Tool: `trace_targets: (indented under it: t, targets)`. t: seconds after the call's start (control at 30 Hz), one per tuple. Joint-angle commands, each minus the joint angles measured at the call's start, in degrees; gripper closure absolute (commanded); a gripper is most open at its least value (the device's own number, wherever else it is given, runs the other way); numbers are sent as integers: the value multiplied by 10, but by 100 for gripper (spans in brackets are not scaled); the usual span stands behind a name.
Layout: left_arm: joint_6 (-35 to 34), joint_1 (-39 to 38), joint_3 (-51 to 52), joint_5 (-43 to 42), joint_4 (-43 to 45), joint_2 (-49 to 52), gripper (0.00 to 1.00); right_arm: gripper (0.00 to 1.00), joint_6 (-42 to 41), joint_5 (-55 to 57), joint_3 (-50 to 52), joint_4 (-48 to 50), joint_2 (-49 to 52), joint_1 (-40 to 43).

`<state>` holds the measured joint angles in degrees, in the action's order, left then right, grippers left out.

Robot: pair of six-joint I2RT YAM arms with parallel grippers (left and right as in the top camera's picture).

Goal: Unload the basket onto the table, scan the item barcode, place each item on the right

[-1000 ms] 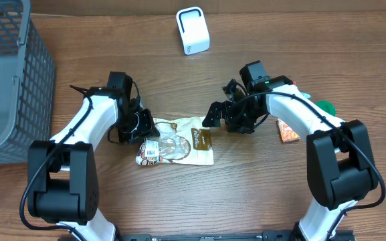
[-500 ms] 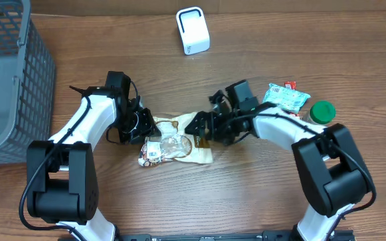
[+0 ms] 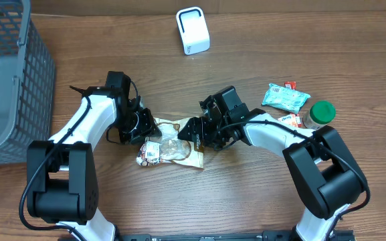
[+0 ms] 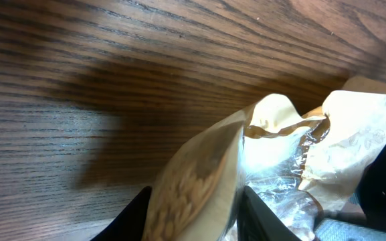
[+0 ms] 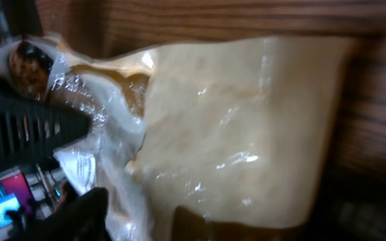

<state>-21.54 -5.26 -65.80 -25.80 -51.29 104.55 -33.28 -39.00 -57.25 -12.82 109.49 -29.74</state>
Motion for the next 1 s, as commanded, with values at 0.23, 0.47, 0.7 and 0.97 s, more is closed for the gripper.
trace_targets:
  t: [0.23,0.47,0.7,0.97]
  targets:
    - [19,-4,-11,-10,-1,8,70,52,7,-56,10,42,11,-12]
    - [26,-7,-12,-8,0,7,64,70,36,-119,9,75,11,-14]
    - [75,28,-96,15,-31,7,32,70,83,-106,9,74,11,-14]
    - [74,83,-200,232,-37,7,8,73,82,-87,9,73,11,-8]
